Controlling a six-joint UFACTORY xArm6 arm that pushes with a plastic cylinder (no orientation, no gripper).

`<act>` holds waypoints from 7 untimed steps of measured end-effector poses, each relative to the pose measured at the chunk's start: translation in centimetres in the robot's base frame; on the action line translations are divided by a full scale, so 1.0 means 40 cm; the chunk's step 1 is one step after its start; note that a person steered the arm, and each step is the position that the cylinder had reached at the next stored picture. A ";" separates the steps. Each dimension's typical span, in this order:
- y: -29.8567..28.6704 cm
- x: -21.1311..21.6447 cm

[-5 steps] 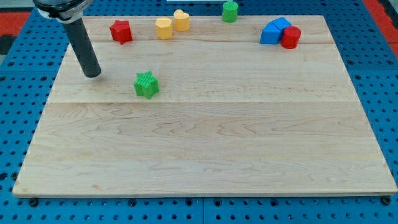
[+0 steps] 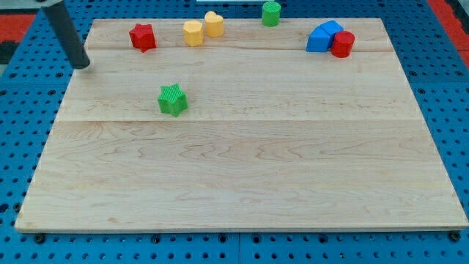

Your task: Place the red star to the bottom side of the blue triangle

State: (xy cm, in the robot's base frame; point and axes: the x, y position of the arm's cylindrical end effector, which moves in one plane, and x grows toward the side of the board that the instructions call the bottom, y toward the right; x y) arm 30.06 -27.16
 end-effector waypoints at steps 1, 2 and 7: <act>0.016 -0.119; 0.131 -0.140; 0.363 -0.134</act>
State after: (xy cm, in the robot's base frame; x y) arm 24.69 -12.63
